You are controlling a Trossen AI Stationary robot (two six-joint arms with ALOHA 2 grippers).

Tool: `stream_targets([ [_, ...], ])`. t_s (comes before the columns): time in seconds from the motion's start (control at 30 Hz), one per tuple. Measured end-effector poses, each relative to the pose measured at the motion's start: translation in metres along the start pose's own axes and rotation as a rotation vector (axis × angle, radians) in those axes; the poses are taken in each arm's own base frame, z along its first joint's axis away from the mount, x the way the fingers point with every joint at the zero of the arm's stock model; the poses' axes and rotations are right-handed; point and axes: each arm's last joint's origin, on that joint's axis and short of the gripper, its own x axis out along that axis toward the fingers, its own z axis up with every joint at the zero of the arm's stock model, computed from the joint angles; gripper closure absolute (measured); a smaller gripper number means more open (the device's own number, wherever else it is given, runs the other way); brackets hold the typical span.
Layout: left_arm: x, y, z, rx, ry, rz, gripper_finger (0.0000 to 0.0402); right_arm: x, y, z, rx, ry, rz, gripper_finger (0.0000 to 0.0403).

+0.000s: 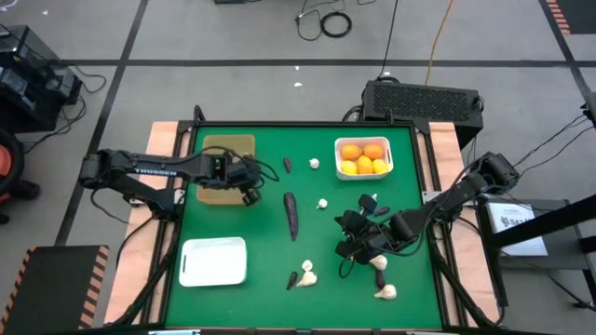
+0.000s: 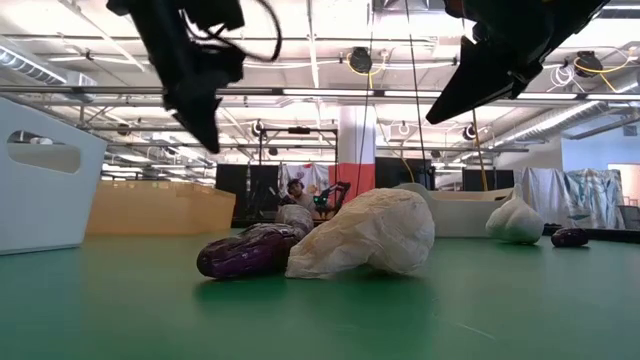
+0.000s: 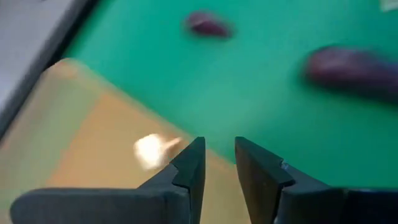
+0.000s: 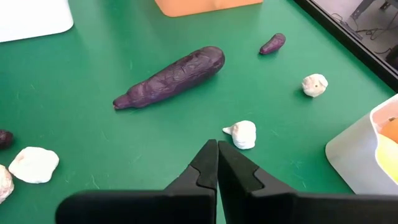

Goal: Sort produce into baskets
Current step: Put the white garlic into the orange bin

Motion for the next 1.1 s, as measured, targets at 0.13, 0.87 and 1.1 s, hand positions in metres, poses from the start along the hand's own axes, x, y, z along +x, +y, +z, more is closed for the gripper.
stream_targets([
  [0.13, -0.004, -0.022, 0.012, 0.047, -0.128, -0.204, 0.0306, 0.0, 0.0, 0.0, 0.0, 0.0, 0.0, 0.0403],
  [0.87, 0.015, -0.188, 0.0, 0.507, -0.589, -0.747, 0.0305, 0.0, 0.001, -0.001, -0.013, 0.021, 0.031, 0.0403],
  [1.1, 0.02, -0.219, -0.006, 0.557, -0.578, -0.757, 0.0278, 0.0, 0.004, 0.0, 0.004, 0.037, 0.081, 0.0403],
])
